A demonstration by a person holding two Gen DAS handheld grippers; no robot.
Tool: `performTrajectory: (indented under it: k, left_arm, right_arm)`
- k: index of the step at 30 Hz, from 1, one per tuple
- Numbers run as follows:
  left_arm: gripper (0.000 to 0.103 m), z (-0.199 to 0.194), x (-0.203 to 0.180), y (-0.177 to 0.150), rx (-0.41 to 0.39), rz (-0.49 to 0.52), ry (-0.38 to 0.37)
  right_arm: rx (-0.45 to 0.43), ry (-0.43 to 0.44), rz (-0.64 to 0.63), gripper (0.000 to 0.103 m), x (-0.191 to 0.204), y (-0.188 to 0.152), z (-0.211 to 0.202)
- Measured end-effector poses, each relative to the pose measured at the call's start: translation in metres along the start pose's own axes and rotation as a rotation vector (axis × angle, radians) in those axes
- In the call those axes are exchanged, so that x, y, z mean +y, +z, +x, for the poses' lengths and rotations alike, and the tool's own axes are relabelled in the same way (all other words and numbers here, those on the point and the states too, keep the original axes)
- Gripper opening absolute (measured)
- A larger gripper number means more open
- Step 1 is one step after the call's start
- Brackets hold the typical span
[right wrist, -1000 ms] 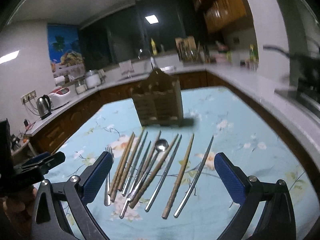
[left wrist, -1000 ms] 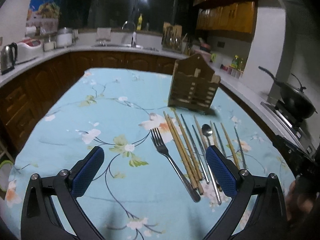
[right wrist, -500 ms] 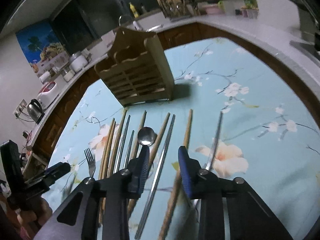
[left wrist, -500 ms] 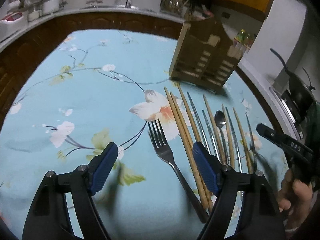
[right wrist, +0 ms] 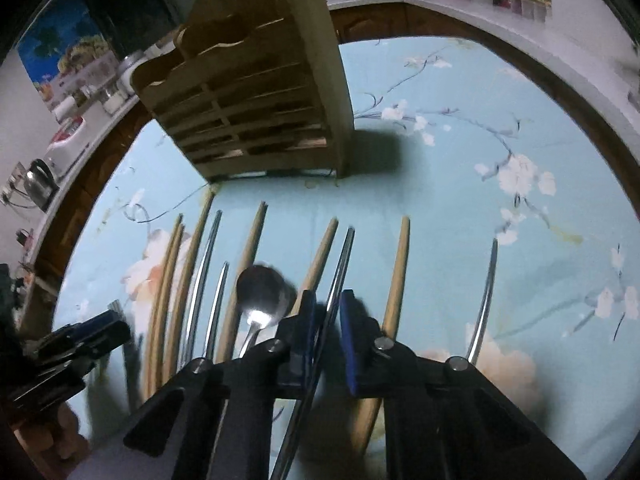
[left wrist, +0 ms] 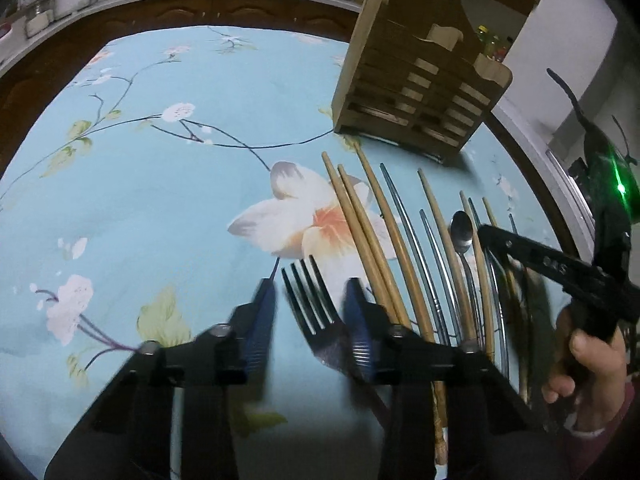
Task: Organize utensils
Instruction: 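Close the left tool on the steel fork while the right tool grasps a thin steel utensil, then lift the fork and steel utensil and carry both over the wooden caddy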
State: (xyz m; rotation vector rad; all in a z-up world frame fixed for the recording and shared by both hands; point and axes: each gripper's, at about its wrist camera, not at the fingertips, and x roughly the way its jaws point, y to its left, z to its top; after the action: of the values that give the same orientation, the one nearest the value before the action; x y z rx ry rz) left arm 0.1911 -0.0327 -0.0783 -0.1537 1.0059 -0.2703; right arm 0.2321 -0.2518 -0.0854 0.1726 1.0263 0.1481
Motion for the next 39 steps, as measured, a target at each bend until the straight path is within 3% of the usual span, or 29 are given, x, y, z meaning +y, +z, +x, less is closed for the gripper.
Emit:
performTrajectory:
  k: [6,16,28,39]
  left_arm:
    - [0.003,0.005,-0.001,0.003,0.010,0.013,-0.060]
    - [0.002,-0.033,0.001,0.005,-0.074,0.004,-0.066]
    - [0.002,-0.115,-0.003,0.021,-0.230,0.011,-0.101]
    - [0.002,-0.154,-0.009,0.047,-0.341,0.012,-0.101]
  right_arm:
    - [-0.002,-0.019,-0.009,0.006,0.001,0.011,0.007]
    - [-0.058,0.109,0.068,0.005,-0.003,0.003,-0.025]
    - [-0.228,0.182,0.047,0.005,0.007,0.002,-0.113]
    - [-0.348,0.216,0.024,0.004,0.010,0.018,-0.162]
